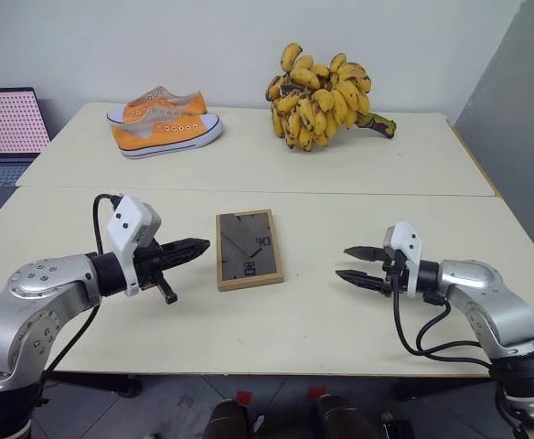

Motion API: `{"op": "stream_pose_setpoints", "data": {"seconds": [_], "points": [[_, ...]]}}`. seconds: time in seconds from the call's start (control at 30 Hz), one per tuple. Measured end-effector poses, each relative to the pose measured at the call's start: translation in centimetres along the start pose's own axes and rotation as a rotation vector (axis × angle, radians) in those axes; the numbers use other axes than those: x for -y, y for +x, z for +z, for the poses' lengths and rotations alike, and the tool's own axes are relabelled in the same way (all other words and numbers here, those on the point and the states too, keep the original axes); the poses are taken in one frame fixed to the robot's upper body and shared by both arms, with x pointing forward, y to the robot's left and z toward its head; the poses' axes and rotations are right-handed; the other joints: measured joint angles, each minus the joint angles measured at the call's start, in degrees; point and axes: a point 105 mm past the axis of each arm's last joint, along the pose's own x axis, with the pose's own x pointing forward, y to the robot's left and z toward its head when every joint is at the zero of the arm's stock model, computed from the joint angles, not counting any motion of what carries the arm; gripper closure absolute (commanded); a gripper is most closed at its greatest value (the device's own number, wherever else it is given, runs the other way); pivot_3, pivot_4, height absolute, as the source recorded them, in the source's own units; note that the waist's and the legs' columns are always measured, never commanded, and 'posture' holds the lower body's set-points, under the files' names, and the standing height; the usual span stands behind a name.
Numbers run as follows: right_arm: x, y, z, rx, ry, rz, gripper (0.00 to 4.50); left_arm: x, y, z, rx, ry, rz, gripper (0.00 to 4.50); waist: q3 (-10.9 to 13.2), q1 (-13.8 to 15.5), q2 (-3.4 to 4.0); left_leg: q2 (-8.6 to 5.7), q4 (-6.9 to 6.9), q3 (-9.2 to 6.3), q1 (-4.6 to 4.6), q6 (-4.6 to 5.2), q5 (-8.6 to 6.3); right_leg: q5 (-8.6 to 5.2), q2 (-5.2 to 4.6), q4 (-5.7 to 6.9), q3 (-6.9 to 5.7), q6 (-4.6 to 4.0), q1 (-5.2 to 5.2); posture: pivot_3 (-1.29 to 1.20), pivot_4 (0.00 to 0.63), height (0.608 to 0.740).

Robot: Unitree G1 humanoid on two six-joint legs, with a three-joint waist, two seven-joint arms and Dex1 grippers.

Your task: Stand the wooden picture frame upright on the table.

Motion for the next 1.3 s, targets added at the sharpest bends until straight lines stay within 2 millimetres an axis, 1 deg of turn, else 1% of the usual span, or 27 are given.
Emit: {"op": "stream_pose_setpoints", "data": {"seconds": [0.23, 0.47, 1.17, 1.27, 1.3], "points": [[-0.02, 0.10, -0.03, 0.002, 0.010, -0.003, 1.84, -0.02, -0.06, -0.31, -0.024, -0.021, 0.001, 4.50, 0.00, 0.00, 0.00, 0.00, 0.00, 0.00, 0.00, 0.00, 0.00, 0.00, 0.00, 0.00, 0.00, 0.00, 0.00, 0.00, 0.150, 0.740], [0.00, 0.11, -0.06, 0.001, 0.014, -0.005, 1.84, -0.52, 0.01, -0.28, -0.017, -0.027, 0.037, 4.50, 0.00, 0.00, 0.00, 0.00, 0.00, 0.01, 0.00, 0.00, 0.00, 0.00, 0.00, 0.00, 0.00, 0.00, 0.00, 0.00, 0.150, 0.740], [0.11, 0.27, -0.09, 0.005, 0.024, -0.021, 1.84, -0.81, 0.18, 0.20, 0.002, -0.024, 0.062, 4.50, 0.00, 0.01, 0.00, 0.00, 0.00, 0.00, 0.00, 0.00, 0.00, 0.01, 0.00, 0.00, 0.00, -0.02, 0.00, 0.00, 0.150, 0.740], [0.14, 0.37, 0.03, 0.017, 0.029, -0.028, 2.35, -0.78, 0.19, 0.20, 0.003, -0.028, 0.060, 4.50, 0.00, 0.00, 0.00, 0.00, 0.00, 0.00, 0.00, 0.00, 0.00, 0.01, 0.00, 0.00, 0.00, -0.02, 0.00, 0.00, 0.150, 0.740], [0.16, 0.41, 0.20, 0.033, 0.037, -0.031, 2.58, -0.72, 0.23, 0.21, 0.007, -0.032, 0.057, 4.50, 0.00, 0.01, 0.00, 0.00, 0.00, 0.00, 0.00, 0.00, 0.00, 0.01, 0.00, 0.00, 0.00, -0.03, 0.00, 0.00, 0.150, 0.740]]}}
